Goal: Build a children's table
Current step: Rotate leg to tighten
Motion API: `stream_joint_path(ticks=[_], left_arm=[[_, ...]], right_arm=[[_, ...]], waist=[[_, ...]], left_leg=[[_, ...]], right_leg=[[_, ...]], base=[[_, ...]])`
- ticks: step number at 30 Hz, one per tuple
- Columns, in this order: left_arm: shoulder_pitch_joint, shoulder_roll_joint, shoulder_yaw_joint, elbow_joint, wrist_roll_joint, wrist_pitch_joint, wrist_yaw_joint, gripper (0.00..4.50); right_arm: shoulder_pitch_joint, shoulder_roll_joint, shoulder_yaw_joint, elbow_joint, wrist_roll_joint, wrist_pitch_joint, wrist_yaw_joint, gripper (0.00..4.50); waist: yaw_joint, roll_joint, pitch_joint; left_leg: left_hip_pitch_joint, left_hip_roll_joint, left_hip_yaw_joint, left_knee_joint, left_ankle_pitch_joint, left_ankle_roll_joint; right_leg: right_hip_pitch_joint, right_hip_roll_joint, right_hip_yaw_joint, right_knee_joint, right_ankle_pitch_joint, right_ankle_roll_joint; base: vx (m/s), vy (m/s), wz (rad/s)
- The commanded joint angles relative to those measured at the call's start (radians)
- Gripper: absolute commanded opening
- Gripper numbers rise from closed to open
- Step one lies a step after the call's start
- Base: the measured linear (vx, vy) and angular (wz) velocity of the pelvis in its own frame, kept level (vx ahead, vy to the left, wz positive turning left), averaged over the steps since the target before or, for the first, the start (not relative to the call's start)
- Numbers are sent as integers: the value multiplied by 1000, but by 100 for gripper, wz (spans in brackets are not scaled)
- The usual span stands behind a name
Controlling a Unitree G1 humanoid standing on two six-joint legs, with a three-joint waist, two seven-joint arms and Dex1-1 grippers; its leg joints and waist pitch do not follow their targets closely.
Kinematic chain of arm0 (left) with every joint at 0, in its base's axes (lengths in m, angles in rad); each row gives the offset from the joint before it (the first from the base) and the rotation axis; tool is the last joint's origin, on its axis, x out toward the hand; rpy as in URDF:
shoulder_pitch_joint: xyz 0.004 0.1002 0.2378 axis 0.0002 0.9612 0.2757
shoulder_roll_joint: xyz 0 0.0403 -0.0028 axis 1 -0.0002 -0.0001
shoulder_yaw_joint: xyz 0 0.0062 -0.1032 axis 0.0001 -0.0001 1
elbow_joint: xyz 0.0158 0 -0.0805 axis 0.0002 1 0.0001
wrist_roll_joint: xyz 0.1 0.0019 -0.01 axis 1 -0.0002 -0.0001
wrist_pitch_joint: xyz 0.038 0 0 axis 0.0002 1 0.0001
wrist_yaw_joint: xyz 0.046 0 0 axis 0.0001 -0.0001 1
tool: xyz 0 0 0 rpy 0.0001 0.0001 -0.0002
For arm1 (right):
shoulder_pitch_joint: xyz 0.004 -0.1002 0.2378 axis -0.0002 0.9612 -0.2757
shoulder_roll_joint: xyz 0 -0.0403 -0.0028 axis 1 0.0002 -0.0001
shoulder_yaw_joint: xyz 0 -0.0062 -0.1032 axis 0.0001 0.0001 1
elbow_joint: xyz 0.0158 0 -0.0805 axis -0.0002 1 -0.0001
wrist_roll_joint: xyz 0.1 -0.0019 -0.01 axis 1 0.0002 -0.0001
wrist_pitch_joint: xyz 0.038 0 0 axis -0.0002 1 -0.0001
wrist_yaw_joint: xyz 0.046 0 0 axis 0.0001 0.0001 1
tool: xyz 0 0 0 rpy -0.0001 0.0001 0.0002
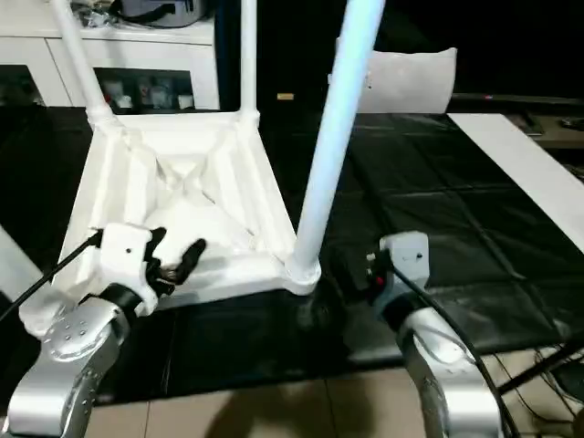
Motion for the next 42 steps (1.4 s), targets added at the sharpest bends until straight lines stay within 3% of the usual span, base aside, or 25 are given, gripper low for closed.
stream_joint_path(ticks=[1, 4, 8, 10, 12, 14, 15, 16, 17, 18, 19, 21, 22, 23, 24, 25, 26, 27, 28, 29, 31, 32, 33, 38, 42], left_arm=[[-7, -3, -12, 8, -5, -3, -8, 402], [-2, -1, -10, 6, -8, -4, -6, 413], [-8, 6, -8, 16, -15, -6, -7, 438], [-12, 7, -7, 21, -16, -8, -6, 438], [-15, 6, -9, 23, -16, -9, -5, 438], [-16, 5, -11, 25, -16, -11, -7, 438], [-16, 7, -12, 27, -16, -13, -9, 438], [-17, 10, -12, 29, -18, -14, -11, 438], [-18, 13, -12, 31, -19, -16, -12, 438], [-20, 16, -13, 34, -20, -18, -16, 438], [-20, 18, -14, 36, -21, -20, -19, 438], [-29, 30, -20, 46, -26, -29, -41, 438], [-36, 40, -26, 54, -28, -37, -57, 438], [-43, 47, -34, 64, -31, -67, -77, 438], [-51, 51, -38, 74, -34, -99, -92, 438], [-55, 53, -39, 81, -36, -120, -100, 438], [-76, 71, -50, 101, -40, -150, -138, 438], [-89, 80, -54, 113, -52, -156, -166, 438], [-89, 80, -54, 113, -52, -156, -166, 438], [-107, 97, -60, 127, -82, -154, -224, 438], [-122, 119, -74, 133, -107, -129, -286, 438], [-128, 135, -88, 134, -115, -111, -321, 438], [-135, 159, -110, 134, -123, -90, -371, 438], [-160, 227, -163, 143, -145, -43, -476, 438], [-214, 304, -233, 138, -183, 44, -633, 438]], right_arm=[[2, -11, -29, -11, 17, -15, 17, 450], [-24, 4, -73, 22, 28, -19, -21, 450], [-39, 6, -74, 31, 29, -20, -40, 450], [-38, 3, -56, 26, 27, -15, -31, 450], [-40, 5, -54, 29, 27, -6, -32, 450], [-45, 5, -55, 42, 16, -2, -39, 450], [-49, 12, -60, 55, 13, -16, -45, 450], [-53, 22, -68, 68, 19, -25, -51, 450], [-55, 28, -71, 76, 24, -31, -55, 450], [-58, 26, -71, 85, 18, -38, -58, 450], [-59, 23, -69, 89, 13, -41, -59, 450], [-66, 13, -67, 114, 5, -59, -52, 450], [-69, 9, -66, 127, 2, -67, -47, 450], [-68, -1, -62, 134, -11, -75, -45, 450], [-67, -7, -60, 139, -18, -74, -45, 450], [-66, -10, -59, 141, -22, -74, -45, 450], [-66, -22, -55, 148, -32, -73, -39, 450], [-67, -29, -53, 151, -34, -66, -31, 450], [-67, -29, -53, 151, -34, -66, -31, 450], [-68, -47, -43, 155, -41, -50, -15, 450], [-65, -74, -30, 161, -52, -42, 6, 450], [-62, -89, -25, 159, -55, -34, 18, 450], [-58, -109, -22, 162, -53, -26, 34, 450], [-50, -182, -15, 154, -43, 3, 103, 450], [-24, -300, -21, 91, 10, 47, 244, 450]], waist=[[6, 0, -57], [4, -1, -67], [-12, -3, -67], [-11, -13, -68], [-6, -17, -66], [20, -14, -71], [12, -5, -70], [-9, 37, -71], [-69, 30, -82], [-72, 17, -77], [-66, 0, -75], [-51, -61, -49], [3, -69, -41], [19, -80, -44], [20, -81, -48], [12, -66, -34], [4, -36, -27], [1, 12, -40], [-21, -2, -28], [-17, 18, -62], [-15, 17, -73], [-10, -2, -58], [-3, 4, -58], [-10, 0, -31], [-6, 3, -29]], left_leg=[[-43, -9, 11, -48, -39, 152], [-49, -17, 4, -38, 68, 190], [-12, -16, -12, -21, 193, 288], [-23, -33, -10, -6, 211, 314], [-41, -44, -10, 7, 217, 313], [-156, -87, -37, 71, 200, 431], [-160, -72, -50, 72, 209, 415], [-38, -21, -65, 24, 243, 323], [178, 114, -209, 4, 442, 412], [175, 144, -227, -2, 499, 491], [163, 147, -208, -3, 555, 560], [36, -47, -53, 28, 232, 402], [-55, -141, -28, 145, -30, 328], [-119, -94, -68, 211, -38, 198], [-141, -93, -74, 210, 20, 146], [-136, -80, -79, 164, 141, 84], [-118, -52, -80, 71, 251, 70], [-97, -31, -76, -1, 307, 90], [-135, -18, -87, -7, 322, 144], [-76, 42, -121, 23, 387, 202], [-82, 38, -127, 31, 477, 231], [-108, 17, -99, 20, 354, 207], [-113, 11, -91, 15, 279, 186], [-93, 23, -61, -37, -204, 71], [-93, 23, -46, -42, -220, 56]], right_leg=[[83, -63, 74, -54, -144, -200], [91, -52, 70, -35, -36, -217], [61, -40, 62, -6, 52, -228], [77, -41, 73, -5, 62, -242], [96, -39, 86, -6, 68, -254], [183, -94, 66, -54, 71, -135], [179, -96, 59, -54, 53, -109], [101, -39, 22, -25, -3, -89], [-104, -18, -7, 115, -135, -25], [-130, -38, 19, 141, -156, 22], [-186, -78, 67, 166, -108, 64], [-74, -79, 139, 23, 21, -9], [61, -161, 280, -61, -138, -185], [118, -187, 286, -50, -155, -321], [124, -165, 259, -30, -39, -327], [87, -154, 203, -22, 205, -320], [43, -119, 125, -24, 213, -273], [33, -65, 82, -15, 151, -192], [31, -30, 81, 14, 171, -147], [-1, -57, 103, 41, 242, -106], [1, -72, 112, 45, 315, -104], [12, -90, 122, 25, 288, -121], [17, -94, 123, 22, 255, -128], [8, -99, 130, -26, -145, -160], [3, -105, 134, -38, -289, -128]], base=[[108, 17, 2], [100, 18, 1], [94, 13, 4], [85, 9, 9], [75, 0, 9], [62, -1, 29], [57, 7, 42], [88, 5, 50], [231, -159, 21], [231, -159, 21], [189, -172, -1], [0, 0, 0], [0, 0, 0], [65, -31, 7], [65, -31, 7], [58, -31, -9], [0, 0, 0], [0, 0, 0], [52, 24, -4], [75, 28, -3], [38, 14, -2], [0, 0, 0], [0, 0, 0], [-60, 16, 1], [-59, 6, 0]])
